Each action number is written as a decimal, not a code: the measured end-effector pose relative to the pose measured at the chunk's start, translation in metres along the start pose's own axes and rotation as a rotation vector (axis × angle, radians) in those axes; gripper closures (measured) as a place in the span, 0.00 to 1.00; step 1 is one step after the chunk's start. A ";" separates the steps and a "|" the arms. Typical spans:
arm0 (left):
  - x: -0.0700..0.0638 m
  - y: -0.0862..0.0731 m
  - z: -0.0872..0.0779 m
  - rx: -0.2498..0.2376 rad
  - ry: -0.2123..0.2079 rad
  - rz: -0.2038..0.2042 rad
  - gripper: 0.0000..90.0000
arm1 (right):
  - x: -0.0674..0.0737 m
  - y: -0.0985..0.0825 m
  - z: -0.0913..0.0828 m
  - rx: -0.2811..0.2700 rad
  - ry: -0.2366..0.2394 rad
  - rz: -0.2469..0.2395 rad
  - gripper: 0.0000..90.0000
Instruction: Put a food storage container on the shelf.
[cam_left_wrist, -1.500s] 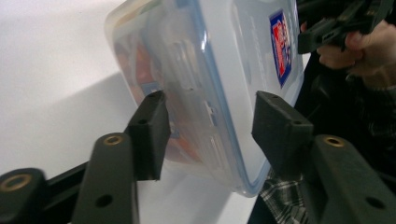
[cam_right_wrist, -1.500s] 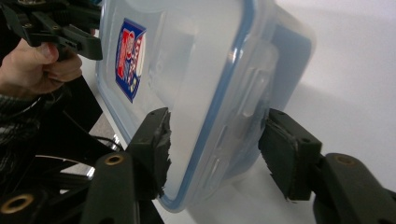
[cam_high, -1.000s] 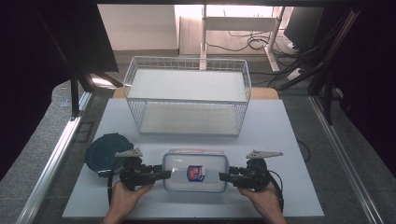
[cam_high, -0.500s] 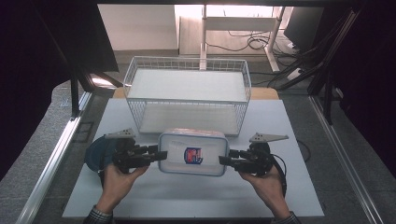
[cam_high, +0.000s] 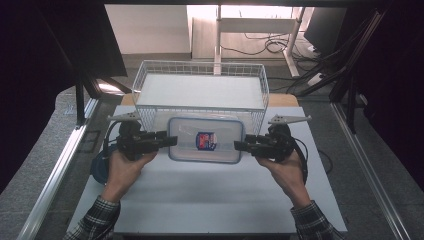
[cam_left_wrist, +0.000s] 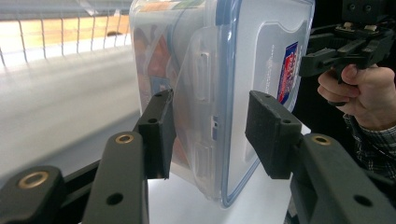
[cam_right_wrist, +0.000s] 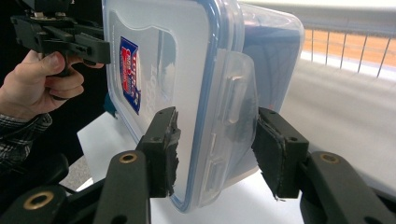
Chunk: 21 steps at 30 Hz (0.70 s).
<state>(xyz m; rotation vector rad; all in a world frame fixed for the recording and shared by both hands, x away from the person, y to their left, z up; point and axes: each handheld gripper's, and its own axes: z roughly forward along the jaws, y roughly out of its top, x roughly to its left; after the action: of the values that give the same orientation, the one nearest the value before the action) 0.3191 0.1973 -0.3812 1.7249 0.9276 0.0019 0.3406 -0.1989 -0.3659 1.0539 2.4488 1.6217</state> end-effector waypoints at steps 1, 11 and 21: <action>0.001 0.004 0.000 -0.002 0.001 -0.001 0.59 | -0.001 0.004 0.000 -0.002 -0.001 -0.003 0.57; 0.012 0.040 -0.003 -0.010 0.006 0.019 0.59 | -0.010 0.038 0.003 -0.027 -0.002 -0.010 0.57; 0.023 0.076 -0.007 -0.039 0.010 0.009 0.59 | -0.018 0.075 0.007 -0.047 0.002 -0.011 0.57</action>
<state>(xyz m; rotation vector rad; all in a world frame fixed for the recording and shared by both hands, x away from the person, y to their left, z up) 0.3757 0.2111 -0.3266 1.6944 0.9212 0.0348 0.3961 -0.1858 -0.3134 1.0317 2.4003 1.6700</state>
